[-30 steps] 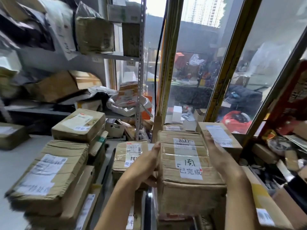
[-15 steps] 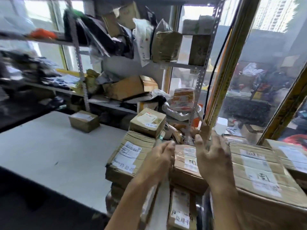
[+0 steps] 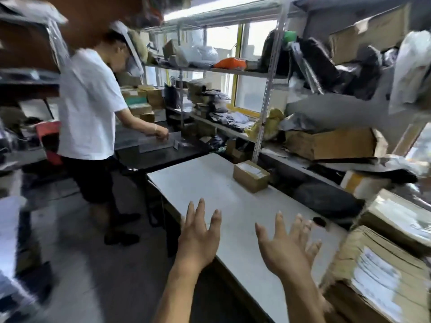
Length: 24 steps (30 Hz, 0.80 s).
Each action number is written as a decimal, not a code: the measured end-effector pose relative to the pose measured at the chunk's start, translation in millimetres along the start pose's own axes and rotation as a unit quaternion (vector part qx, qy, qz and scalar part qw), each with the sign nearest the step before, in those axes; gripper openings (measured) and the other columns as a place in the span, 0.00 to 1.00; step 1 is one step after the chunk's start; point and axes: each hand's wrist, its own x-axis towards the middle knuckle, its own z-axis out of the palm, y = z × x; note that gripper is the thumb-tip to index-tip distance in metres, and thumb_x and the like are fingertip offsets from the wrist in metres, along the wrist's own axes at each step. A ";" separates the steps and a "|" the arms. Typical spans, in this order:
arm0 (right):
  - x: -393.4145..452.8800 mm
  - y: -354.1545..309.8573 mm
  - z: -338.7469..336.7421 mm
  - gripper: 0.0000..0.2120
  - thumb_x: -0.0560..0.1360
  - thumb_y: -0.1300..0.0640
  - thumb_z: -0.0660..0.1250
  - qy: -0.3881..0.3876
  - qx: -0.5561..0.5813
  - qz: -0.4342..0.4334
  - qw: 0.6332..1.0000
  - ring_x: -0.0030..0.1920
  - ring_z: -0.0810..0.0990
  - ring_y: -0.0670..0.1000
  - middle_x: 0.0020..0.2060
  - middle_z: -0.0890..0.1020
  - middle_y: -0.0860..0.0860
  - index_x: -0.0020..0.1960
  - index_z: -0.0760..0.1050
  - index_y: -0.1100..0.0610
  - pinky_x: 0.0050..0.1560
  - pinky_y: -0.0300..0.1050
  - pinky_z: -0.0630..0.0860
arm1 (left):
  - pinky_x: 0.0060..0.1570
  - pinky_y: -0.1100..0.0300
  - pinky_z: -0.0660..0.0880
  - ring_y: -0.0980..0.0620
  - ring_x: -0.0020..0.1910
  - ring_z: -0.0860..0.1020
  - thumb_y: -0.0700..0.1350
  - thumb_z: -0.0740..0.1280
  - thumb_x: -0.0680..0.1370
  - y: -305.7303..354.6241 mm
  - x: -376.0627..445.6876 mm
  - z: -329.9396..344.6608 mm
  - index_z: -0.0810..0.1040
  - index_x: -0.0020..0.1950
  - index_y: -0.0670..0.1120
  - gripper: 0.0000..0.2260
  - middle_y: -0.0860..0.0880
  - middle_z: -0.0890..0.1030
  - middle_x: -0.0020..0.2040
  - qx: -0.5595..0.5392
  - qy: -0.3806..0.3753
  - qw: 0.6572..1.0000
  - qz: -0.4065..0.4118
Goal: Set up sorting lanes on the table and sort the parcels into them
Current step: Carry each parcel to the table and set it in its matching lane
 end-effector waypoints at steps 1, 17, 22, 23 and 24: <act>8.3 -10.8 7.9 0.36 0.81 0.31 0.43 -0.013 -0.009 -0.001 1.000 0.78 0.24 0.57 0.80 0.31 0.56 0.84 0.40 0.46 0.76 0.64 0.29 | 0.78 0.45 0.50 0.51 0.81 0.41 0.66 0.52 0.81 -7.9 8.4 -7.5 0.49 0.82 0.60 0.30 0.57 0.44 0.82 -0.002 0.003 1.000 -0.008; 245.5 -82.6 63.4 0.37 0.82 0.31 0.45 -0.069 0.041 0.060 0.995 0.79 0.28 0.59 0.81 0.34 0.57 0.84 0.38 0.47 0.77 0.63 0.33 | 0.77 0.52 0.53 0.49 0.81 0.52 0.60 0.56 0.83 -21.9 264.0 28.7 0.49 0.83 0.54 0.30 0.51 0.50 0.83 -0.030 -0.093 0.993 -0.063; 314.5 -77.6 58.3 0.37 0.82 0.31 0.46 -0.045 0.066 0.110 0.991 0.80 0.28 0.58 0.81 0.34 0.56 0.83 0.38 0.46 0.78 0.63 0.34 | 0.77 0.47 0.57 0.46 0.80 0.55 0.61 0.56 0.83 -9.1 344.5 75.6 0.48 0.82 0.56 0.31 0.49 0.50 0.83 -0.026 -0.143 0.988 -0.058; 325.5 -76.4 60.2 0.37 0.82 0.31 0.46 -0.044 0.068 0.123 0.989 0.80 0.29 0.58 0.82 0.34 0.56 0.83 0.38 0.45 0.78 0.63 0.34 | 0.77 0.47 0.57 0.46 0.80 0.55 0.61 0.56 0.83 -9.7 356.9 84.2 0.48 0.82 0.56 0.31 0.49 0.50 0.83 -0.027 -0.157 0.985 -0.062; 334.6 -75.2 63.3 0.37 0.82 0.31 0.46 -0.044 0.070 0.134 0.987 0.80 0.29 0.58 0.82 0.34 0.55 0.83 0.38 0.45 0.78 0.62 0.34 | 0.76 0.46 0.57 0.45 0.80 0.55 0.61 0.56 0.83 -11.6 367.6 91.2 0.47 0.82 0.56 0.31 0.49 0.50 0.83 -0.025 -0.172 0.983 -0.066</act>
